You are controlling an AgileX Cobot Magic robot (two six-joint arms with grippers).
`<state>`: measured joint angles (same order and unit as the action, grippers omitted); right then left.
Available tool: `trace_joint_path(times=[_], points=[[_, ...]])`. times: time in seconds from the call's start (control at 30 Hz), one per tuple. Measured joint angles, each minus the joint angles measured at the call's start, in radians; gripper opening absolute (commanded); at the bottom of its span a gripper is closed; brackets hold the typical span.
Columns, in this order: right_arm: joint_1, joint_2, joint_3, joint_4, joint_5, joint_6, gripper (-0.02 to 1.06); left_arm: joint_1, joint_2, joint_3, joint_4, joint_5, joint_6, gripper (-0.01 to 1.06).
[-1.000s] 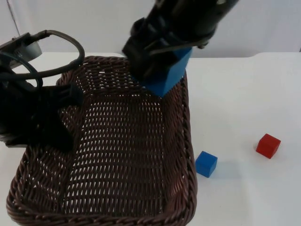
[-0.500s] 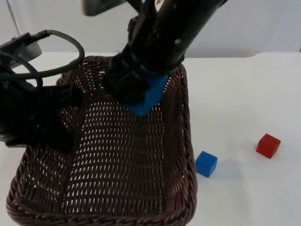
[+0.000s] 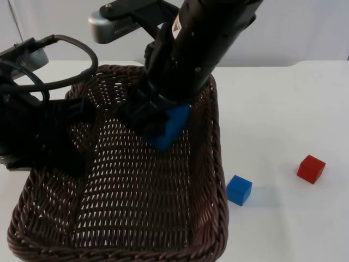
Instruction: Pick up the basket with the left hand and place the largest block into the basket with the right hand.
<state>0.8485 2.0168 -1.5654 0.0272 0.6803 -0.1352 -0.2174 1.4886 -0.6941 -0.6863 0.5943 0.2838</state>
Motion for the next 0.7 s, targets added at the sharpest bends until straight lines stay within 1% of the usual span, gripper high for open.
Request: trace_joint_path(times=[0.07, 0.1, 0.43, 0.6, 0.7], points=[[0.0, 0.0, 0.0, 0.0, 0.0, 0.0, 0.72, 0.0, 0.0, 0.002, 0.0, 0.0, 0.0, 0.0], [0.0, 0.0, 0.0, 0.0, 0.0, 0.0, 0.74, 0.0, 0.0, 0.002, 0.0, 0.0, 0.0, 0.0], [0.0, -0.014, 0.0, 0.0, 0.026, 0.0, 0.74, 0.0, 0.0, 0.002, 0.0, 0.0, 0.0, 0.0], [0.0, -0.064, 0.0, 0.0, 0.055, 0.0, 0.74, 0.0, 0.0, 0.002, 0.0, 0.0, 0.0, 0.0], [0.0, -0.117, 0.0, 0.0, 0.096, 0.004, 0.74, 0.0, 0.0, 0.002, 0.0, 0.0, 0.0, 0.0]])
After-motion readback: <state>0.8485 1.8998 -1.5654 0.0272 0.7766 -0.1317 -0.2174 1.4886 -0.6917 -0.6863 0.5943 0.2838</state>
